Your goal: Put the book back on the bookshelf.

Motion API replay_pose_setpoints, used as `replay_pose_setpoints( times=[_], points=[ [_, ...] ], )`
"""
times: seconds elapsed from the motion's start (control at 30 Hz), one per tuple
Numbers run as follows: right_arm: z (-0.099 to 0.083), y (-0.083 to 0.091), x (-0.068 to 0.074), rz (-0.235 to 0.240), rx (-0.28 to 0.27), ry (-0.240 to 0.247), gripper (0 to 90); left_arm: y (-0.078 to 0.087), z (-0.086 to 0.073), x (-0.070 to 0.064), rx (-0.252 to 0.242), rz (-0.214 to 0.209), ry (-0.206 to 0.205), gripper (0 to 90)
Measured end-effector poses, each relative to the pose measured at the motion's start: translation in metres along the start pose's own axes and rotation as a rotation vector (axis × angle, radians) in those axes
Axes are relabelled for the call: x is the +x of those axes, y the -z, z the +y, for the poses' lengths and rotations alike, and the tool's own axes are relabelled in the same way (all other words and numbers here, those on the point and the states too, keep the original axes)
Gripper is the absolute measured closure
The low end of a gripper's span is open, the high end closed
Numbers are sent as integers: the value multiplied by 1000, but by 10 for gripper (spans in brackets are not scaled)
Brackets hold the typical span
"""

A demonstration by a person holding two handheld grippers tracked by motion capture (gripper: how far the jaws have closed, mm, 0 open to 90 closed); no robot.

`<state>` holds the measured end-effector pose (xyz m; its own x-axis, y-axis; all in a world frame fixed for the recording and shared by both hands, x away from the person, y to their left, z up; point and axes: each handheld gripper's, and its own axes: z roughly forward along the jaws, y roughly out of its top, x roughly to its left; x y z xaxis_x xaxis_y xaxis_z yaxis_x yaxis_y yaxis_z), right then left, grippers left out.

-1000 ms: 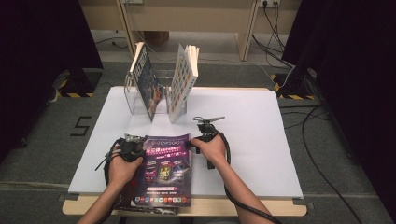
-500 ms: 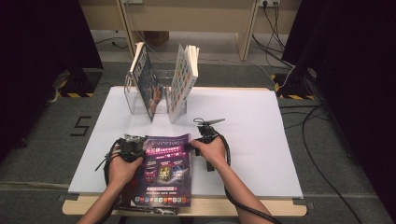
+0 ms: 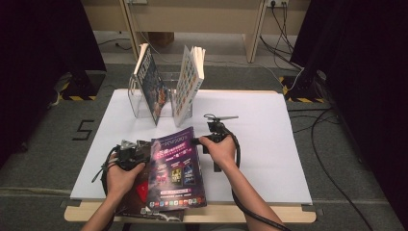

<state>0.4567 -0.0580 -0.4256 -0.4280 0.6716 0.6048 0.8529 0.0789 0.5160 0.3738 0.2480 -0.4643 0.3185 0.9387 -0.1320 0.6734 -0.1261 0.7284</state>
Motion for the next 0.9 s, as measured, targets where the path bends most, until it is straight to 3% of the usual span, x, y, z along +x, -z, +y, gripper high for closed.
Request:
replay_pose_setpoints(
  times=[0.33,0.63,0.9],
  points=[
    [4,24,22,-44,-121,95,848,19,12,-5,-82,-15,9,596],
    [6,38,37,-70,-209,156,848,23,14,-8,-92,-22,2,571],
    [13,47,56,-98,-288,226,848,30,20,-12,-130,-45,10,557]
  ],
)
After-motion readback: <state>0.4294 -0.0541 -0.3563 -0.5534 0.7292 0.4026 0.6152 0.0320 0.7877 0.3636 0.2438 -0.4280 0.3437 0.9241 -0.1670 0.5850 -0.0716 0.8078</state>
